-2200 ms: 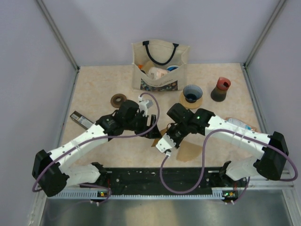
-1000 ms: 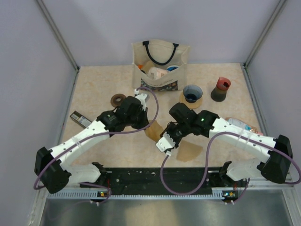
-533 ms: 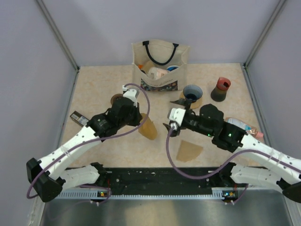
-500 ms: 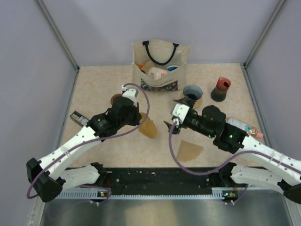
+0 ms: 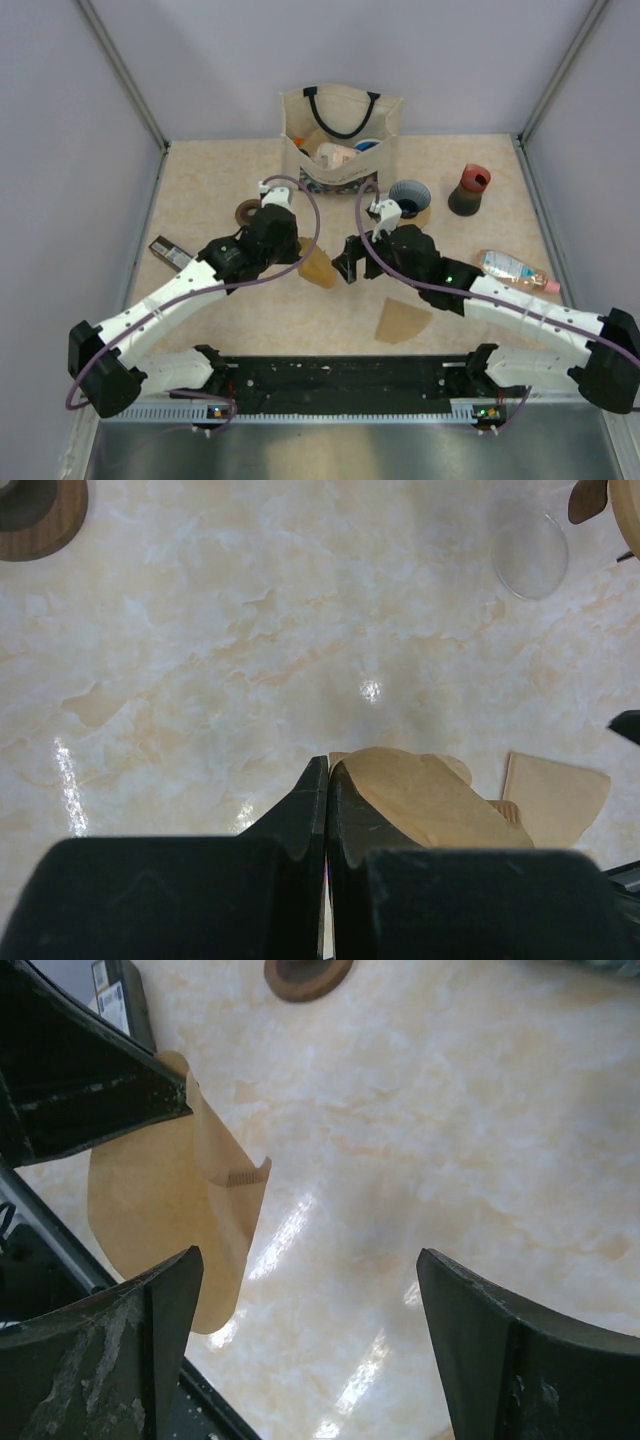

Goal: Place the coffee filter in the dripper

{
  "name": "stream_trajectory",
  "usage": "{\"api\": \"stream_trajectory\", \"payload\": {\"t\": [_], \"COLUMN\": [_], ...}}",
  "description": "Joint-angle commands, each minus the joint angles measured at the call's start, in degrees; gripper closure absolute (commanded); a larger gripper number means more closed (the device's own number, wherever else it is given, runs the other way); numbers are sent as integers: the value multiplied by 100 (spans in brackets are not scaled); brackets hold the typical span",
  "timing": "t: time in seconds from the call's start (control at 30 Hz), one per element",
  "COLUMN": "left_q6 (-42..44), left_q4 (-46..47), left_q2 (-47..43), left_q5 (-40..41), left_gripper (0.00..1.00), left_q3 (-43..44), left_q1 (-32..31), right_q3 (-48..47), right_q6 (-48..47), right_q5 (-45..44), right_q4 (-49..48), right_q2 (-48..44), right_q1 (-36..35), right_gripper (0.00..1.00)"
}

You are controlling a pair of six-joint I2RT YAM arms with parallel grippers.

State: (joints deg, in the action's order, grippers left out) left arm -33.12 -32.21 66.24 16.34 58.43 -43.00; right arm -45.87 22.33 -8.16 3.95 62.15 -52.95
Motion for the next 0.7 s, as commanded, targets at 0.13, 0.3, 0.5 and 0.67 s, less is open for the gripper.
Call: {"api": "stream_trajectory", "payload": {"t": [0.13, 0.3, 0.5, 0.67], "left_q6": [-142, -1, 157, 385], "left_q4": [109, 101, 101, 22], "left_q2": [65, 118, 65, 21], "left_q5": [-288, -587, -746, -869], "left_gripper": [100, 100, 100, 100], "left_q3": [291, 300, 248, 221], "left_q1": [-33, -59, -68, -68], "right_q3": [-239, -274, -388, -432], "right_q6": [589, 422, 281, 79], "right_q5": [990, 695, 325, -97], "right_q4": [-956, -1299, -975, -641], "right_q2": [877, 1132, 1230, 1098], "right_q1": [21, 21, 21, 13], "right_gripper": [20, 28, 64, 92]}}
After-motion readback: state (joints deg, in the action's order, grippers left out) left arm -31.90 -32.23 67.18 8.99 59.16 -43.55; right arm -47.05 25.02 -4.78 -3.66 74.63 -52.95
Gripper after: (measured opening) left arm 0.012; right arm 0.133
